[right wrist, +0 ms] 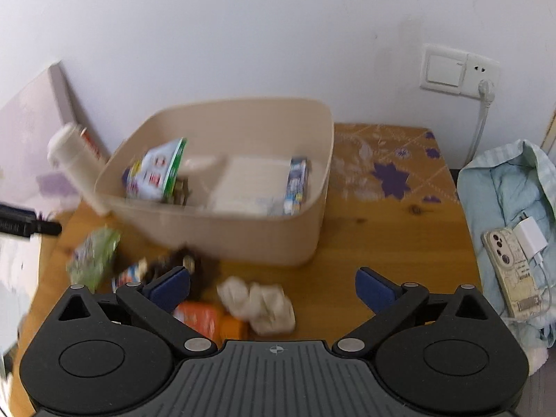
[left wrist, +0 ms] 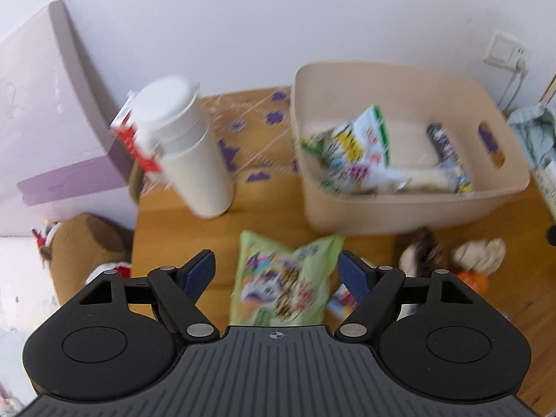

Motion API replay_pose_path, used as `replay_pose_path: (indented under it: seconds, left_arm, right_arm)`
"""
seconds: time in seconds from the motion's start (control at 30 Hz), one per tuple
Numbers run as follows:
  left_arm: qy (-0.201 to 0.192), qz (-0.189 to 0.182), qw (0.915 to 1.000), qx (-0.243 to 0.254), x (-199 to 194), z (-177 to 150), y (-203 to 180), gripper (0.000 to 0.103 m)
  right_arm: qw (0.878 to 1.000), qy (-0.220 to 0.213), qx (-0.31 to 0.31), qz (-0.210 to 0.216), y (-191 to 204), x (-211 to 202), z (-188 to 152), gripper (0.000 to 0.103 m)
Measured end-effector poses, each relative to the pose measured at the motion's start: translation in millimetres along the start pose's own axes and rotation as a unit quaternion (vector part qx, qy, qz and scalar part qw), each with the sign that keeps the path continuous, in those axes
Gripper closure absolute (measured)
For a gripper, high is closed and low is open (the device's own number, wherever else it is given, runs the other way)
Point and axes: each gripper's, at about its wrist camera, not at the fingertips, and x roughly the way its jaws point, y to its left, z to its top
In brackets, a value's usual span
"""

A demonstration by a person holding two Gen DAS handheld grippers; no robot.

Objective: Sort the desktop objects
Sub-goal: 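Move both tools back to the table toward the green snack bag and blue tissue pack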

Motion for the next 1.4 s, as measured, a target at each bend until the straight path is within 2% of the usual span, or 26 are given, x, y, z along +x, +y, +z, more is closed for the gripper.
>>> replay_pose_path:
  seconds: [0.1,0.23,0.47,0.67,0.8,1.27,1.4]
  left_arm:
    - [0.010,0.015,0.9998,0.001,6.7,-19.6,7.8,0.024]
    - [0.024,0.016,0.9996,0.000,15.6,-39.7,14.8,0.024]
    - [0.045,-0.003,0.9973,0.058,28.2,-60.9,20.2,0.024]
    - [0.048,-0.047,0.9959,0.059,29.3,-56.3,23.9,0.024]
    - [0.055,-0.046,0.9938,0.085,38.4,-48.8,17.3,0.024]
    - [0.097,-0.081,0.9885,0.083,93.5,-27.9,27.9,0.024]
    - [0.093,-0.094,0.9890,0.066,108.7,-23.4,35.3,0.023]
  right_arm:
    - [0.999,-0.007,-0.050,-0.009,6.3,-4.3,-23.5,0.000]
    - [0.997,0.015,-0.079,-0.007,13.0,-3.2,-44.8,0.000]
    - [0.992,0.058,-0.109,-0.001,23.2,5.1,-74.7,0.000]
    - [0.982,0.095,-0.165,0.001,37.5,19.4,-92.5,0.000]
    - [0.976,0.111,-0.188,-0.003,45.3,30.4,-96.7,0.000]
    - [0.971,0.153,-0.185,-0.004,45.2,62.7,-96.4,0.000]
    - [0.969,0.156,-0.190,-0.003,46.7,65.6,-96.7,0.000]
